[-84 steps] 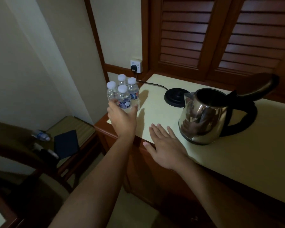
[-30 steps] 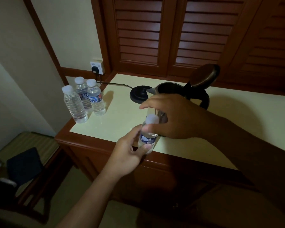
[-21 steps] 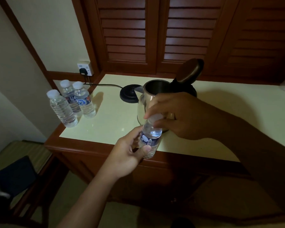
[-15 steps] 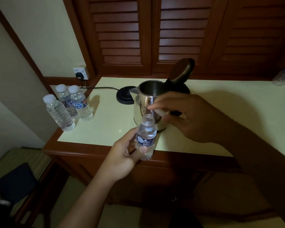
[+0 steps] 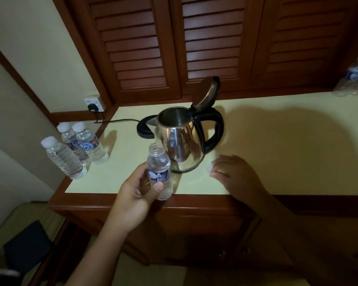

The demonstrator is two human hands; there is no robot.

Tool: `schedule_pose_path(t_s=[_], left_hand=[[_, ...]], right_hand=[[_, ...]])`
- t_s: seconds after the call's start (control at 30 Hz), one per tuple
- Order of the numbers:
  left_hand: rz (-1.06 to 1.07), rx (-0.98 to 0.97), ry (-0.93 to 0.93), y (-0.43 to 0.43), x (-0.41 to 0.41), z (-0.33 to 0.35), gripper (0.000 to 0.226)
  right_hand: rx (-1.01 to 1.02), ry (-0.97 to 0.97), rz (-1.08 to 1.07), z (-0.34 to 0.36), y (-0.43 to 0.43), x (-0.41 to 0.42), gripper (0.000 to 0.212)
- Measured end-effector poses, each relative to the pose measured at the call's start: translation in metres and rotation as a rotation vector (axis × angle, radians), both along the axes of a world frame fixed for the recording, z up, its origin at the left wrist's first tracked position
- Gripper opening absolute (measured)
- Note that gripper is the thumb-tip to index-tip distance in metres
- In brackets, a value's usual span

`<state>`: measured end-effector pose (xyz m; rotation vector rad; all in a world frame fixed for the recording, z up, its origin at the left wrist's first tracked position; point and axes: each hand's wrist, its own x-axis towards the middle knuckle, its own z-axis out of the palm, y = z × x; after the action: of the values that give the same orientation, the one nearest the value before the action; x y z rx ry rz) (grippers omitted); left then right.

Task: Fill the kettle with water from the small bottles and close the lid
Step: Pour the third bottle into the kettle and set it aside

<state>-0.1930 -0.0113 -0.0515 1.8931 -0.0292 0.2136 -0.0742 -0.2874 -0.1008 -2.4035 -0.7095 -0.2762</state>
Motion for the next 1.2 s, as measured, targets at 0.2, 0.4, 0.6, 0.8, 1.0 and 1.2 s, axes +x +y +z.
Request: schedule_pose_path(t_s=[0.2,0.4,0.6,0.8,1.0,1.2], left_hand=[[0.016,0.041,-0.019,0.002,0.004,0.017,0.046],[0.064,0.062,-0.082,0.003,0.011,0.033,0.055],[0.103,0.247,-0.097,0.01,0.017,0.064,0.062],[0.185,0.494,-0.109,0.023,0.046,0.091,0.055],[0.282,0.995,-0.127,0.033,0.078,0.112,0.054],[0.311,1.285,-0.2,0.026,0.09,0.134,0.065]], right_hand=[[-0.009,-0.016,-0.156,0.001,0.002,-0.003,0.046],[-0.321,0.052,-0.266,-0.004,0.011,-0.003,0.104],[-0.484,0.125,-0.234,-0.008,0.015,0.001,0.113],[-0.518,0.112,-0.255,-0.012,0.017,0.002,0.111],[-0.495,0.127,-0.258,-0.01,0.017,0.001,0.109],[-0.453,0.118,-0.266,-0.015,0.015,0.005,0.114]])
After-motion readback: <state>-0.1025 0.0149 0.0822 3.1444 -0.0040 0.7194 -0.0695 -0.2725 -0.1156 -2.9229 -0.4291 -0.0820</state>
